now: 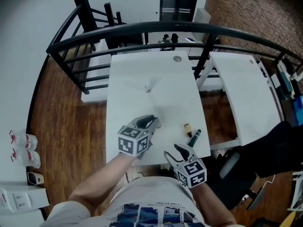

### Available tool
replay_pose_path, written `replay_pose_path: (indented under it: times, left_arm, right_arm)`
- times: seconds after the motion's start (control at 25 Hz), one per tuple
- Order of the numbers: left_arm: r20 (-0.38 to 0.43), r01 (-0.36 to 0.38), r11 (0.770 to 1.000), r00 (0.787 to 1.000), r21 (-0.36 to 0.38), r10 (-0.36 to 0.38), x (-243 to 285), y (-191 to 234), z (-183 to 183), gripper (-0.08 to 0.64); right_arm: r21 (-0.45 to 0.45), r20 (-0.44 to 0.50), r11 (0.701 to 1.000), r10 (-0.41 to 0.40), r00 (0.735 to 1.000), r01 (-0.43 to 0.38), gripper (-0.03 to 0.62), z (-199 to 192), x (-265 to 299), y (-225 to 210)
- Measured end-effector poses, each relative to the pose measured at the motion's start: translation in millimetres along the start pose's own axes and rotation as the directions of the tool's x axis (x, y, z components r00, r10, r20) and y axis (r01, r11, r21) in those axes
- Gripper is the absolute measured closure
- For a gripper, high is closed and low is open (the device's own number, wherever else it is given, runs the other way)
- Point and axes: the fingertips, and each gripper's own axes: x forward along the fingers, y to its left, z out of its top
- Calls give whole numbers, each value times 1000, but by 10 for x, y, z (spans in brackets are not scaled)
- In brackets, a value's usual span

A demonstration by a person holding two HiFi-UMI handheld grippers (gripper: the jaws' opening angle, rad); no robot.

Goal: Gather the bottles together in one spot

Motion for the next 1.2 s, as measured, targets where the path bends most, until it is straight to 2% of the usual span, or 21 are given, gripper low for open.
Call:
replay_pose_path:
  times: [0.28, 0.4, 0.6, 0.8, 1.0, 1.2]
  left_arm:
    - [35, -165, 986, 986, 22, 164, 928, 407, 384, 491]
    - [45, -247, 968, 969, 50, 244, 1297, 638, 461, 491]
    - [48, -361, 930, 932, 68, 359, 1839, 1037, 433, 491]
    - [53, -432, 899, 902, 71, 429, 2252, 1392, 392, 491]
    - [63, -453, 877, 891, 161, 449, 2591, 1577, 492, 489]
    - [28, -485, 863, 874, 145, 486, 2724, 1756, 300, 489]
  right_arm:
    - [-2, -24, 999, 49, 998, -49, 320, 237, -11, -774]
    - [3, -46, 997, 75, 996, -75, 297, 269, -7, -1024]
    - [34, -72, 994, 109, 991, -107, 295, 227, -1, -1371]
    - [71, -107, 993, 103, 989, -96, 295, 77, -11, -1685]
    - [103, -124, 993, 69, 990, -56, 295, -14, -47, -1917]
    - [124, -131, 992, 43, 990, -27, 295, -72, -61, -2072]
